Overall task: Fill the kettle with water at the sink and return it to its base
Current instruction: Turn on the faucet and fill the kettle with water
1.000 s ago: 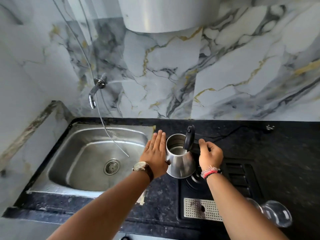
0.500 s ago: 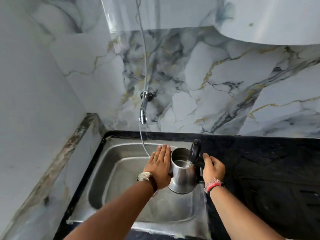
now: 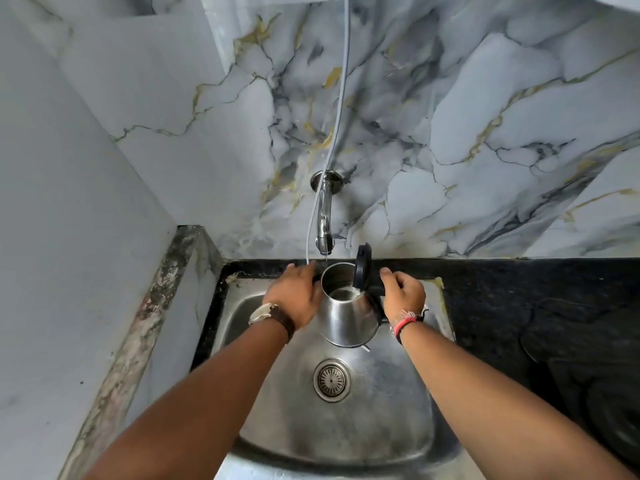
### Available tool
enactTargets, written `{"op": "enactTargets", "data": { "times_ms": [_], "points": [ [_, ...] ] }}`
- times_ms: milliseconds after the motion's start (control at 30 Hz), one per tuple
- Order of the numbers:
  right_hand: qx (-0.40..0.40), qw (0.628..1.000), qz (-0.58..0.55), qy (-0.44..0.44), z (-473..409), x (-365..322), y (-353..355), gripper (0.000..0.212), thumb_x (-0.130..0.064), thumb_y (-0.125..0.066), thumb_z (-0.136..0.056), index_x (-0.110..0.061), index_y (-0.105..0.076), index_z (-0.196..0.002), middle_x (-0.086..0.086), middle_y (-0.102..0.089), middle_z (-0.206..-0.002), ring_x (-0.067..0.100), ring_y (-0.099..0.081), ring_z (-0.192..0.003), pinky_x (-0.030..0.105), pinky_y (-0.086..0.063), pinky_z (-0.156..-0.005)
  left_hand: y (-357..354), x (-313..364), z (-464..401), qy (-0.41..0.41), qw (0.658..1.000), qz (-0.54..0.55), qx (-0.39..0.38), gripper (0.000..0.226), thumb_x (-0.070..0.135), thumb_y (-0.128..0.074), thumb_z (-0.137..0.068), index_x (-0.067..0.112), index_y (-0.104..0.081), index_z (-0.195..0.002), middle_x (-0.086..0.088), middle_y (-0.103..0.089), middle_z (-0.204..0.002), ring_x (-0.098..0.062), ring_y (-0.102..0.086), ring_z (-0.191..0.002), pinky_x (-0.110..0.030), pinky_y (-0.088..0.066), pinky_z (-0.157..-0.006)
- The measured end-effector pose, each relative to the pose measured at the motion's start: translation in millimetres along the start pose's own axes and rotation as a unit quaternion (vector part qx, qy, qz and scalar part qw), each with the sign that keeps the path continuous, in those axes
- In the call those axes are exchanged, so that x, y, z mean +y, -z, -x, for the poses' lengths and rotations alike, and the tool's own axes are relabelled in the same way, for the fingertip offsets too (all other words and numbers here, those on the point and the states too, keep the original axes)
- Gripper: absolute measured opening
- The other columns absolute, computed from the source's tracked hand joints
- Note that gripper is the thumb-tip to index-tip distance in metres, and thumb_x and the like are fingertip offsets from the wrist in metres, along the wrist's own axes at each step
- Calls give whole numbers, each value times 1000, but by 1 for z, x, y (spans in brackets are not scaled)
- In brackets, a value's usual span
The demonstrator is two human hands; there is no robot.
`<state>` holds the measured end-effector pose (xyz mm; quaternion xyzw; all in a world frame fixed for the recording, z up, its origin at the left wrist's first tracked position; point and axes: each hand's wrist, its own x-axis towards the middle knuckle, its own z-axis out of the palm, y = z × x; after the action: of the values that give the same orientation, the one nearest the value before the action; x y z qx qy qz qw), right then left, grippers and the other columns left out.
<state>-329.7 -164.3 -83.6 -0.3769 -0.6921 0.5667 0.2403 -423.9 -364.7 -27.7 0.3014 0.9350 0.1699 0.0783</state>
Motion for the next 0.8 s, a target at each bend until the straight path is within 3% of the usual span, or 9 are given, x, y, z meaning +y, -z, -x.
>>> {"op": "enactTargets", "data": {
  "times_ms": [67,133,300,400,533,667,733,800],
  "points": [
    [-1,1000,6,10,-9,-3,-13,53,-33,-68,-93,-12,-39,-54,-3,-31,-50,16,-29,-52,33,-25,-53,19,2,-16,14,996,-23,88,51,60,-32,-98,26,-54,-127,-6,-68,-117,-33,-64,-104,-47,-54,-84],
    [-4,1000,4,16,-18,-5,-24,53,-35,-67,-92,-15,-38,-53,-3,-30,-50,17,-29,-53,32,-24,-53,38,8,-35,14,992,-57,112,52,68,-30,-96,26,-58,-109,-2,-70,-103,-32,-66,-90,-45,-53,-77],
    [-14,1000,-6,17,-31,-6,-42,50,-48,-62,-82,-19,-35,-50,-4,-31,-49,19,-31,-55,33,-26,-54,70,37,-71,29,980,-195,29,51,73,-43,-90,25,-60,-88,1,-55,-77,-29,-54,-73,-39,-38,-69],
    [-11,1000,-19,12,-35,-1,-47,50,-47,-62,-82,-20,-36,-50,-4,-31,-49,19,-31,-55,31,-26,-54,67,48,-79,53,975,-214,9,47,70,-45,-90,25,-58,-83,3,-43,-65,-25,-48,-68,-38,-35,-68],
    [-21,999,-29,17,-39,6,-49,51,-49,-62,-81,-15,-37,-51,-2,-31,-50,19,-30,-55,32,-27,-56,61,45,-82,60,986,-157,-3,39,61,-48,-91,23,-53,-83,-1,-62,-79,-27,-52,-71,-36,-42,-66],
    [-27,999,-44,5,-38,8,-50,54,-49,-63,-80,-8,-38,-54,-3,-31,-49,20,-30,-55,31,-27,-56,65,35,-84,25,992,-79,-92,31,46,-53,-96,16,-50,-98,-14,-68,-107,-31,-55,-85,-36,-41,-71],
    [-27,999,-46,2,-37,7,-51,51,-48,-63,-80,-12,-39,-53,-7,-30,-47,20,-29,-54,31,-27,-56,69,24,-84,20,992,-14,-124,38,48,-57,-95,13,-54,-109,-12,-67,-109,-29,-56,-89,-38,-47,-77],
    [-29,998,-48,4,-35,6,-50,52,-47,-63,-80,-10,-38,-54,-6,-30,-47,20,-29,-54,31,-27,-56,67,11,-79,22,990,59,-124,40,54,-55,-88,23,-56,-113,-3,-68,-105,-27,-61,-94,-43,-51,-87]
  ]
}}
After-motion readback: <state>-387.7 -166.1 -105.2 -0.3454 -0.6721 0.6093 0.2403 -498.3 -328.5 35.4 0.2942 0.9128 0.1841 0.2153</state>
